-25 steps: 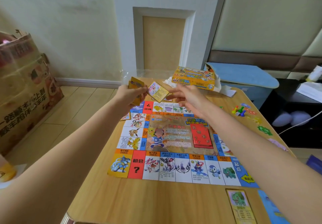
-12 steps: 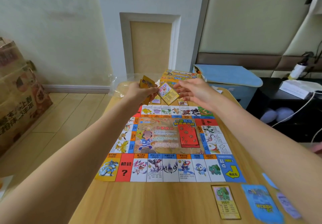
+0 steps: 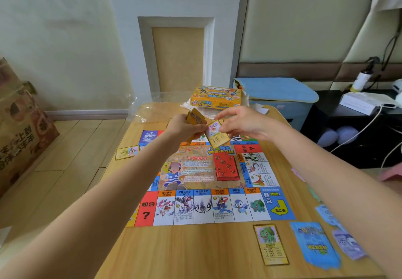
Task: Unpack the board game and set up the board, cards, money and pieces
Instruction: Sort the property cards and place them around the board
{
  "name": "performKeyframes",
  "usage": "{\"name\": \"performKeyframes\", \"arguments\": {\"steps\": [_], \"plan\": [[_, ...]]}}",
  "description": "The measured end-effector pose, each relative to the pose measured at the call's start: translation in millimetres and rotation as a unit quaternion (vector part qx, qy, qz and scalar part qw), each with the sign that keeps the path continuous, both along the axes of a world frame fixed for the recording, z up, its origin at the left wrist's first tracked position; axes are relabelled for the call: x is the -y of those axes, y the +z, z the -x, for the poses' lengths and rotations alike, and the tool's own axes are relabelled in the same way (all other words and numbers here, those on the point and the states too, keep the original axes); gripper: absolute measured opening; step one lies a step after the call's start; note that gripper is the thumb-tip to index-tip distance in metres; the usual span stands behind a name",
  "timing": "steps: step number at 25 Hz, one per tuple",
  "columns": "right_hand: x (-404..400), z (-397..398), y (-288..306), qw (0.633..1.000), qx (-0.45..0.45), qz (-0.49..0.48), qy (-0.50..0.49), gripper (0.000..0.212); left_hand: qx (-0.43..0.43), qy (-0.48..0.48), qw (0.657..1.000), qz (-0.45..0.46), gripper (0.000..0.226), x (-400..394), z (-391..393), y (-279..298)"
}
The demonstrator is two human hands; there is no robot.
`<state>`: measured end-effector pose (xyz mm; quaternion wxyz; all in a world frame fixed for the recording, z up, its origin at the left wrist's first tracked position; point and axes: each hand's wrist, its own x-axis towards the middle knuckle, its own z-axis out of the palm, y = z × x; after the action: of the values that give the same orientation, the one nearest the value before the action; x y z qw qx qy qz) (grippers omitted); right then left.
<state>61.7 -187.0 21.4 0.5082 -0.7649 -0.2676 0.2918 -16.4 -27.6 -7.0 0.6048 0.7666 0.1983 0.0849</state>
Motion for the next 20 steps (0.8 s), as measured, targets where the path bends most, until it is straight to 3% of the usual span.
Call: {"name": "performKeyframes", "arguments": {"steps": [3, 7, 11, 20], "plan": [[14, 3, -9, 0.997, 0.042, 0.054, 0.033, 0.033, -0.021, -0.025, 0.999, 0.017, 0.006, 10, 5, -10], [29, 7, -15, 0.998, 0.039, 0.041, 0.02, 0.03, -0.015, -0.026, 0.994, 0.109, 0.006, 17, 14, -19], [34, 10, -18, 0.998, 0.042, 0.034, 0.027, 0.027, -0.021, -0.027, 0.993, 0.115, 0.02, 17, 26, -23], [19, 25, -27, 0.998, 0.056, 0.015, 0.015, 0.034, -0.002, -0.062, 0.994, 0.086, 0.011, 9, 50, -11]]}}
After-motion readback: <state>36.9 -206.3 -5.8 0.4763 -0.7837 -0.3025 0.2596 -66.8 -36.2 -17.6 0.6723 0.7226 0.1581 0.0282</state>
